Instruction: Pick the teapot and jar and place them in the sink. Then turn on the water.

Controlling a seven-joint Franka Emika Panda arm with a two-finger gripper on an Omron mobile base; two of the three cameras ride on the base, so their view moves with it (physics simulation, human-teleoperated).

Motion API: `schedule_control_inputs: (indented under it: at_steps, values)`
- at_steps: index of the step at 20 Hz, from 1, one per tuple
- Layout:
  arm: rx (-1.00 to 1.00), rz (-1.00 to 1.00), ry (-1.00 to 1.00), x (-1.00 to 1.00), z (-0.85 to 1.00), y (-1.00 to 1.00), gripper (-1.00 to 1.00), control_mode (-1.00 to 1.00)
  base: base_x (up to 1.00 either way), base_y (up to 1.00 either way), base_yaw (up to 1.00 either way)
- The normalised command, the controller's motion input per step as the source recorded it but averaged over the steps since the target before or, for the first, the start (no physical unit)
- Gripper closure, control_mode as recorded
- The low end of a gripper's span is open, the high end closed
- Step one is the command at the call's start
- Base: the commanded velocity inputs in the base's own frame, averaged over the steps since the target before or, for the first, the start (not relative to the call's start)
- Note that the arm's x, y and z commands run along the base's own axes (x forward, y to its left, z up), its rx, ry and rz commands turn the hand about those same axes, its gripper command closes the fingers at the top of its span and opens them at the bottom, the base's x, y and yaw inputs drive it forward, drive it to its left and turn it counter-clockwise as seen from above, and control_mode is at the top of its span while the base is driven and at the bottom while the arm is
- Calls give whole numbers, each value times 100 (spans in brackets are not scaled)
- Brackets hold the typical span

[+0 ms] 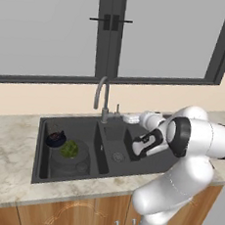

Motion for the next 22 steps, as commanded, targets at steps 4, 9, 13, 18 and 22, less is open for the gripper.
schedule_control_inputs:
  at_steps: [4, 9, 13, 18, 22]
  values:
    - [0, 0, 0, 22, -2, 2, -100, -100, 0, 0, 0]
    - [0, 1, 0, 18, -9, 8, -100, -100, 0, 0, 0]
    - [0, 3, 0, 15, -7, 12, -100, -100, 0, 0, 0]
    - [1, 1, 0, 9, 0, 4, -100, -100, 0, 0, 0]
    - [0, 1, 0, 8, 0, 1, -100, -100, 0, 0, 0]
